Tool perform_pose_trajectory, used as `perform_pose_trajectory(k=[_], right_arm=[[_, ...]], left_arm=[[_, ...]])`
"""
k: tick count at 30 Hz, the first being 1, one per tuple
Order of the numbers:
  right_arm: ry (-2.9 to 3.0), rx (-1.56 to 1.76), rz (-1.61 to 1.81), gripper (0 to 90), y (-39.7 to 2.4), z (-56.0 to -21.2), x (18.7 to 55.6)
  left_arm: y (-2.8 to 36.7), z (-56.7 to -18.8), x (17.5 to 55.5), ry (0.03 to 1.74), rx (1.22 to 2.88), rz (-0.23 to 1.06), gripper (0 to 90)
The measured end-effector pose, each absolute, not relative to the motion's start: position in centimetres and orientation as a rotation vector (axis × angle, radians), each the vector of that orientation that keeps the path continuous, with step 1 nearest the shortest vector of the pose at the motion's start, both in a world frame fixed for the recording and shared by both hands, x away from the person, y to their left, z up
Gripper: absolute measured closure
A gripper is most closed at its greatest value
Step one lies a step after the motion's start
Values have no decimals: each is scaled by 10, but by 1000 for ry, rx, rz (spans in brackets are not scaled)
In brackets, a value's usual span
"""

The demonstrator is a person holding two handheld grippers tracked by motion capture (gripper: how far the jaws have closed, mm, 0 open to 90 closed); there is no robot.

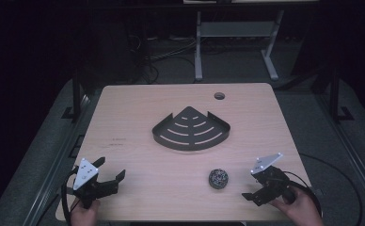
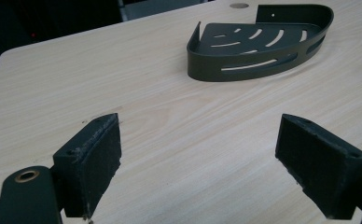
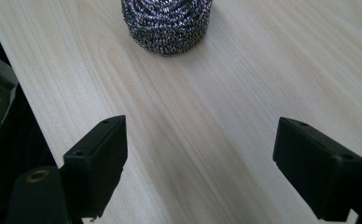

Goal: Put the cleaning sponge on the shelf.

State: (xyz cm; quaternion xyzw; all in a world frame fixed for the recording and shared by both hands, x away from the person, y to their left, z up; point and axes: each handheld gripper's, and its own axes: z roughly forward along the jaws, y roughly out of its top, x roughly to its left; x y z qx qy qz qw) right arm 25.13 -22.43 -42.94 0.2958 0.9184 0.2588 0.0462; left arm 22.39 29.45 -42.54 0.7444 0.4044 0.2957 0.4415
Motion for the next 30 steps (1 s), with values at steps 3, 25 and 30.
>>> perform_pose_trajectory(k=[3,25,30], right_arm=[[2808,881,780,173,-221,-427,253],[2844,805,768,176,-200,-424,262],[2858,794,766,175,-192,-425,264]], left_arm=[[294,-426,224,1002,1850,733,137],[294,-426,225,1004,1848,731,137],[293,-425,224,1000,1849,733,138]])
